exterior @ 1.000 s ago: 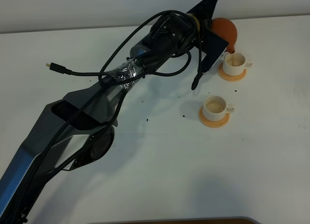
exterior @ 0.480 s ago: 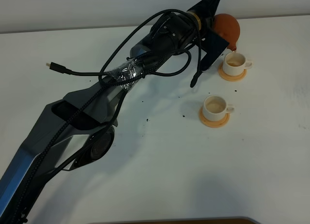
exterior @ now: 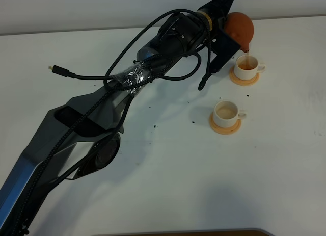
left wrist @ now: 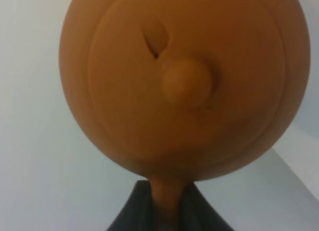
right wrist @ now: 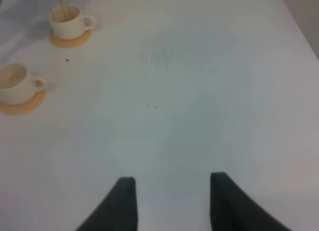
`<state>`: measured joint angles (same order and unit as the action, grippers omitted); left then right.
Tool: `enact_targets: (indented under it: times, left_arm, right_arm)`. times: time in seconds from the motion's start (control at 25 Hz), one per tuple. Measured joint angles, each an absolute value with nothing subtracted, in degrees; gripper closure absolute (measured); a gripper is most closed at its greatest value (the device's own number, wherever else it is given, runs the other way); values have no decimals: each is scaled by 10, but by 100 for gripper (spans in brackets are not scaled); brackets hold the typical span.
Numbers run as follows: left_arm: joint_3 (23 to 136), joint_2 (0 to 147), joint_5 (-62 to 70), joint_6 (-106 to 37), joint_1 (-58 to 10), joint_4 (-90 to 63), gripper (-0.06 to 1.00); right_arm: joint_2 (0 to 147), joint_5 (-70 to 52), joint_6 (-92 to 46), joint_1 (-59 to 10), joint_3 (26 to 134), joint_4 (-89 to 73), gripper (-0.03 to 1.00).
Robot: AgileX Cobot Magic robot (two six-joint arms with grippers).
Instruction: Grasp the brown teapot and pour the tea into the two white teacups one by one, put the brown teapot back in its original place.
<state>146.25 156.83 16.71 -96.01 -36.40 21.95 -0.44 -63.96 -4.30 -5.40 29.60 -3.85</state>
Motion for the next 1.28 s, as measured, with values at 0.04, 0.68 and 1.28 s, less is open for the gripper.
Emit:
enact_targets:
  times: [0.04, 0.68, 1.28]
  left_arm:
    - [1463, 1568, 166, -963, -364, 219, 80]
    - [1445, 1570, 121, -997, -365, 218, 80]
    - [1445, 1570, 92, -1012, -365, 220, 80]
  right_arm:
    - [-4, -640, -43, -54, 296, -39, 59]
    - [-4, -640, -43, -54, 296, -39, 59]
    - [-4, -640, -43, -54, 296, -39, 59]
